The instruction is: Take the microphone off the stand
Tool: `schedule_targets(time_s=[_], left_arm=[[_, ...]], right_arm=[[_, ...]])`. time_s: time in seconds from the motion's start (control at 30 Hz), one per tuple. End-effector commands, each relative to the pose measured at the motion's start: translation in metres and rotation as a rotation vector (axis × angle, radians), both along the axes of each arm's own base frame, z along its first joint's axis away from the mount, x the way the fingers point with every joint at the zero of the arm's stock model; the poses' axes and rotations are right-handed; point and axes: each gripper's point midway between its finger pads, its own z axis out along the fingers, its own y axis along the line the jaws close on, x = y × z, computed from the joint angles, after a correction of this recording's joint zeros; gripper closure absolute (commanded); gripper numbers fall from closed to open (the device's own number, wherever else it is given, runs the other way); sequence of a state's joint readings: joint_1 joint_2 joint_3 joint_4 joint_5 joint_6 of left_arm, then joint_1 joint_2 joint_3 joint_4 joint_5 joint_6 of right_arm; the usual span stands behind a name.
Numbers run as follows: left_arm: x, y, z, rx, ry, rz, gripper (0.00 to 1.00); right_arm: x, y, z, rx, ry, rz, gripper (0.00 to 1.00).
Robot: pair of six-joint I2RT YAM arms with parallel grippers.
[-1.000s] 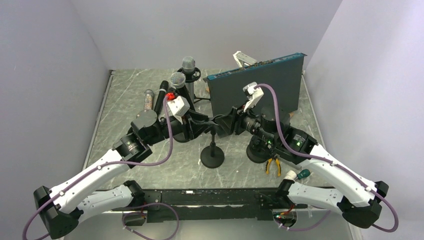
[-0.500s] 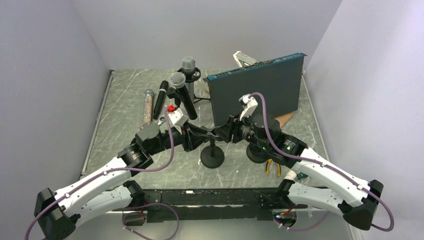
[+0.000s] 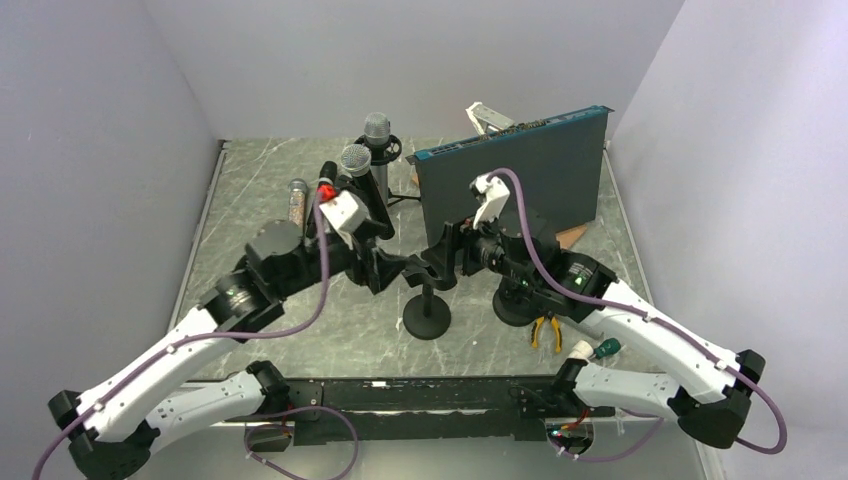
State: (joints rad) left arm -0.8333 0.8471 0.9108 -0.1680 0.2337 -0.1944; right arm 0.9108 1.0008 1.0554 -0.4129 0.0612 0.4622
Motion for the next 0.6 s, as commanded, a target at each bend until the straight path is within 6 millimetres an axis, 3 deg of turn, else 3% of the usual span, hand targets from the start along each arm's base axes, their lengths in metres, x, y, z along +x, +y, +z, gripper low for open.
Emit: schedule_targets(time_s=[0.0, 0.13, 0.27, 0.37, 0.57], left_arm=[[0.023, 0.036, 0.057, 0.030, -0.137, 0.209, 0.11], [0.046, 0.056, 0.059, 0.129, -0.103, 0.367, 0.09], [0.061, 0.091, 0.054, 0.157, -0.093, 0.563, 0.05], [0.058, 0.116, 0.047, 0.122, -0.085, 0.658, 0.01], [0.038, 0.154, 0.001, 0.064, -0.007, 0.772, 0.01]], right_arm=[[0.016, 0.003, 0.045, -0.014, -0.120, -0.011, 0.24], [0.029, 0.017, 0.065, -0.028, -0.150, -0.006, 0.07], [0.040, 0.041, 0.084, -0.011, -0.208, 0.046, 0.03], [0.053, 0.059, 0.093, -0.006, -0.230, 0.053, 0.02], [0.084, 0.085, 0.104, 0.011, -0.280, -0.026, 0.07]])
